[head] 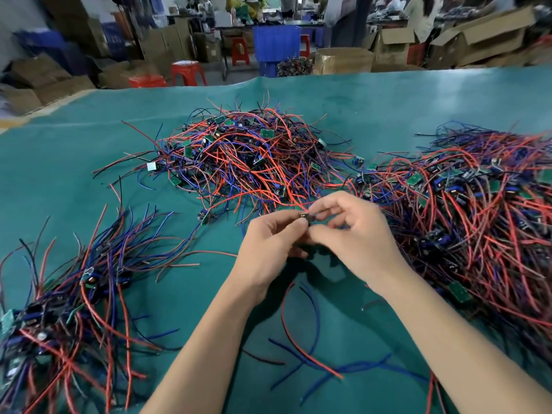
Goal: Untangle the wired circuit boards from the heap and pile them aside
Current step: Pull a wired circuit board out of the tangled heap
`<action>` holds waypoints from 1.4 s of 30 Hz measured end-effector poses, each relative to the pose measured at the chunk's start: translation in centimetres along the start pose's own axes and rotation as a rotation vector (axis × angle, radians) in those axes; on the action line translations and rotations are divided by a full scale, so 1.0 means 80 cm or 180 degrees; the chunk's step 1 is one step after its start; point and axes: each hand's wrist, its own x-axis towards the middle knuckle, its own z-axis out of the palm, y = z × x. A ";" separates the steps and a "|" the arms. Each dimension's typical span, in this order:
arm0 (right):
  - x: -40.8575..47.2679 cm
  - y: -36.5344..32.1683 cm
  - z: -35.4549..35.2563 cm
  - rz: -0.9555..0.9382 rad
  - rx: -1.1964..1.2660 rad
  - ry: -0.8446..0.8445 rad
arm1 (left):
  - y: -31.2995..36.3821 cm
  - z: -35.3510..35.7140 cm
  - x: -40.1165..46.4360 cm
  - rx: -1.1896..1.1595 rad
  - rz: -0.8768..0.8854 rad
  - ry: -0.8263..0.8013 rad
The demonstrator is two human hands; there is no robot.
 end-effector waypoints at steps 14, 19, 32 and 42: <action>0.010 0.001 -0.033 -0.0044 0.0636 0.0092 | 0.002 0.002 -0.005 0.0364 0.0010 -0.0634; 0.023 0.009 -0.067 -0.0367 0.0030 0.1298 | 0.005 0.004 -0.008 0.0493 0.0011 -0.0780; 0.015 -0.015 -0.067 -0.0592 -0.0418 0.1303 | -0.003 0.005 0.000 -0.0011 0.0047 0.0031; -0.001 -0.003 -0.014 -0.0812 -0.0689 0.0262 | 0.001 0.003 -0.001 0.0248 0.0249 0.0237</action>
